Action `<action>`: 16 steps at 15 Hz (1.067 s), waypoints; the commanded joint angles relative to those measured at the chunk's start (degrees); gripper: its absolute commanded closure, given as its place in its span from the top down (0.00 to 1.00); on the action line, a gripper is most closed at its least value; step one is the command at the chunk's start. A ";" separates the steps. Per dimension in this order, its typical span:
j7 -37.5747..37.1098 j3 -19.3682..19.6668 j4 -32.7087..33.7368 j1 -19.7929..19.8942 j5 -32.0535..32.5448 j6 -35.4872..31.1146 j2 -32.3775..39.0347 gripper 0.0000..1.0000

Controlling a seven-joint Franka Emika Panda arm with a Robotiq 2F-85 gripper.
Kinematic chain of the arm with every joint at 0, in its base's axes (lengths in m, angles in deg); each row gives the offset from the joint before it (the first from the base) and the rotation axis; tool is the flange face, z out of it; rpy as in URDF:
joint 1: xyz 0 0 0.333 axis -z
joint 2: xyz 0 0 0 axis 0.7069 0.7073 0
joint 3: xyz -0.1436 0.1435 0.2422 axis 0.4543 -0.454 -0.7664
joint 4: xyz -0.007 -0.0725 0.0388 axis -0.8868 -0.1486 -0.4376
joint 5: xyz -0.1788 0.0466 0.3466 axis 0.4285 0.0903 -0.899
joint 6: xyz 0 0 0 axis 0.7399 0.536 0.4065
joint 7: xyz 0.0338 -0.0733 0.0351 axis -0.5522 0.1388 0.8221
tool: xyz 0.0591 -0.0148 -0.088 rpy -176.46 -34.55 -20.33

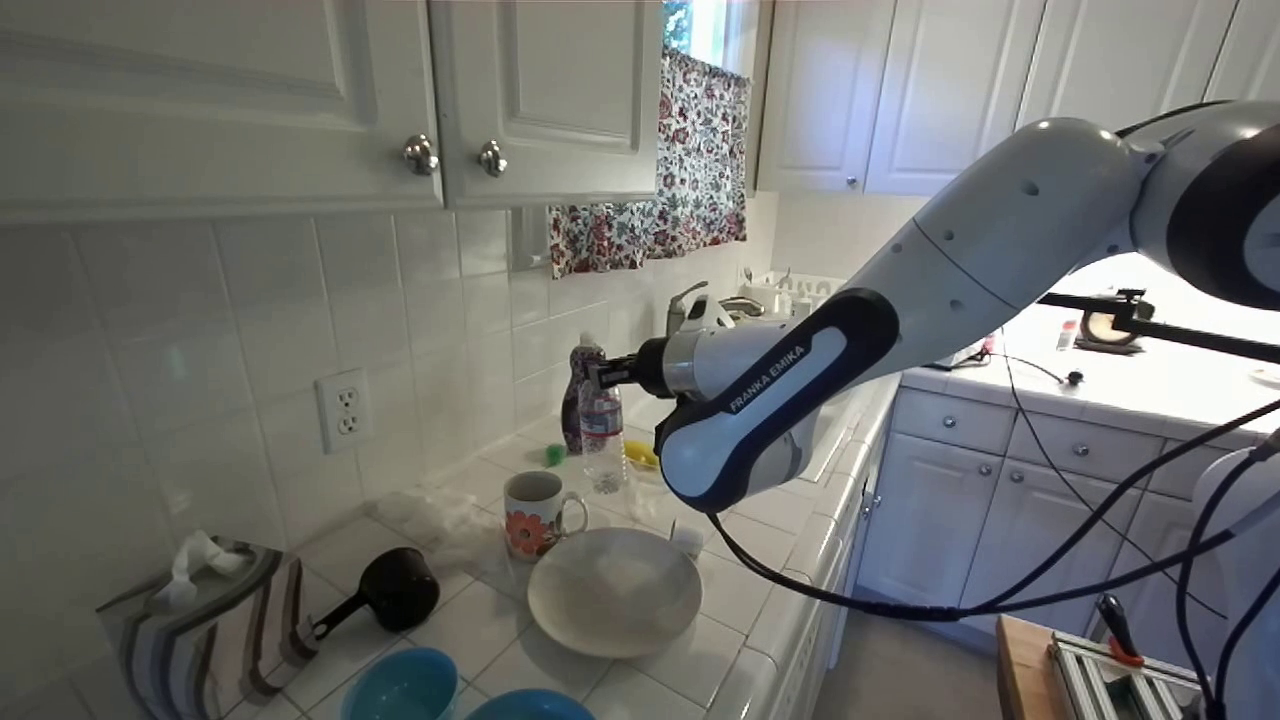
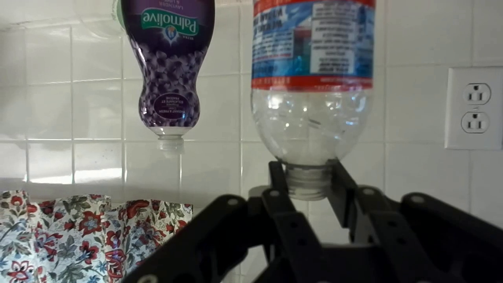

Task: Pour the water in the bottle into the cup

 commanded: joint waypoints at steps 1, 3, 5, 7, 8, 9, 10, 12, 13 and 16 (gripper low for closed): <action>-1.63 -0.13 -2.05 1.03 0.78 -1.71 -0.83 0.08; -2.16 0.13 -3.51 1.68 0.93 -2.89 -1.50 0.08; -3.56 0.33 -5.19 2.86 0.87 -3.96 -2.76 0.08; -5.32 0.78 -6.60 4.27 0.73 -4.35 -3.80 0.08; -6.46 0.99 -7.17 5.13 0.74 -4.55 -4.30 0.08; -7.64 1.20 -7.52 6.02 0.85 -4.69 -4.62 0.08; -5.67 -4.56 -7.66 12.20 -0.41 -5.78 -5.99 0.08; -6.89 -6.54 -8.43 15.94 1.12 -7.49 -6.46 0.08; -6.78 -7.76 -8.52 17.87 2.48 -8.35 -6.49 0.08; -6.50 -10.76 -8.99 21.56 5.09 -10.78 -5.85 0.08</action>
